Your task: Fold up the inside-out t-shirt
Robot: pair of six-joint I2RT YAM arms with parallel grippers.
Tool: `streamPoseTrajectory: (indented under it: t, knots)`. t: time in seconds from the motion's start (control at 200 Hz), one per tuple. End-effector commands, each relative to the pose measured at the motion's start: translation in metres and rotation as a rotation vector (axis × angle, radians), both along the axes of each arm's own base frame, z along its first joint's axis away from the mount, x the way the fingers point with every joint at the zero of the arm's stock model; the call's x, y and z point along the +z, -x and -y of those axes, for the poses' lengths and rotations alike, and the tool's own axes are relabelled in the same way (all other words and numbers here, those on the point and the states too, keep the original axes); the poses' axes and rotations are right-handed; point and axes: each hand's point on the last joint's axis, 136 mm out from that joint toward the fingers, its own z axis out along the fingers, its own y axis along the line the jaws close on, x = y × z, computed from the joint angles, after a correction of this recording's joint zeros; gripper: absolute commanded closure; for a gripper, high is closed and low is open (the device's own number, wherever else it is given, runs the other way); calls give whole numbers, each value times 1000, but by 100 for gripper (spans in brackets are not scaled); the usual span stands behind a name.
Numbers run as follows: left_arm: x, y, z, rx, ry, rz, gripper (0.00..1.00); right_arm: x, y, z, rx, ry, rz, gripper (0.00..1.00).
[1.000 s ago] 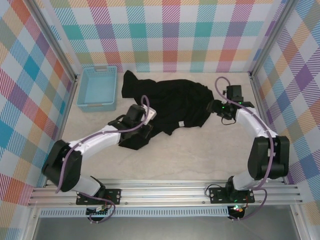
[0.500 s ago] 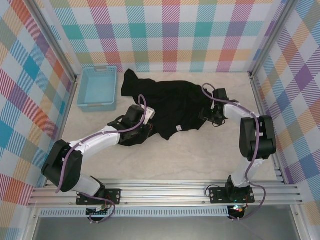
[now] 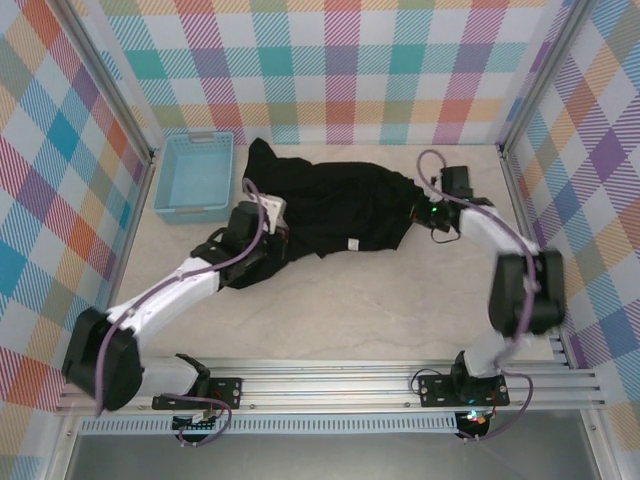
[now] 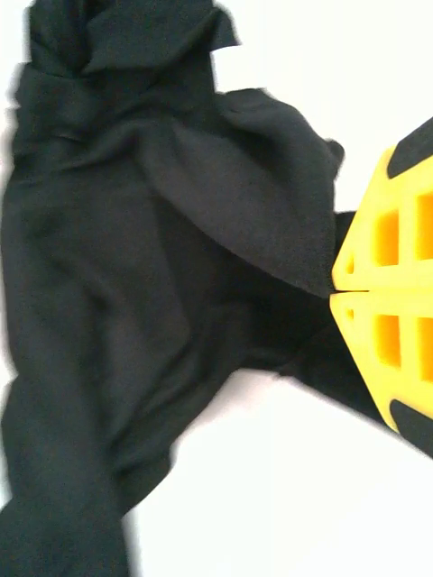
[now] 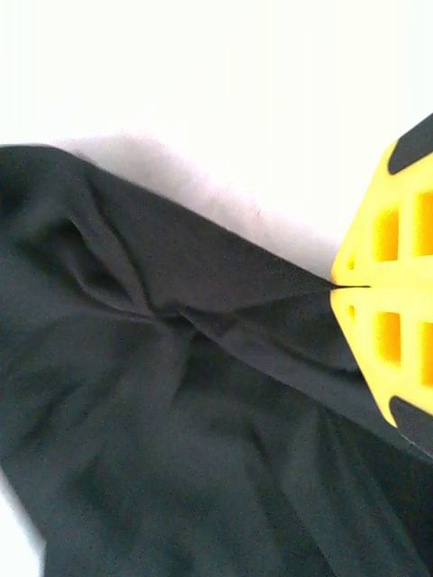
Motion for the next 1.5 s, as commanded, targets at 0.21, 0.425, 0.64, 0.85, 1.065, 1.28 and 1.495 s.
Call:
streamPoseTrajectory:
  t: [0.21,0.425,0.64,0.85,1.065,1.28,1.495]
  knots:
    - [286,72,-88,230,296,660,100,320,141,27,-79,-35,912,100]
    - [364,110,-118,255,196,782,100,404,201,48,-154,48,1098,100]
    - [392,59,-127,413,-22,805,100,415,140,50,-171,141,1034,100]
    - [342,-61,-103,347,-67,597,100,373,26,35,-117,144,889,100]
    - [200,-106,19,-49,204,288,78,274,-53,26,-108,197,641,100]
    - [45,-63,183,-465,287,-24,47,186,-84,40,-125,320,421,100]
    - [-51,-51,249,-623,264,-181,33,181,-79,41,-105,342,404,100]
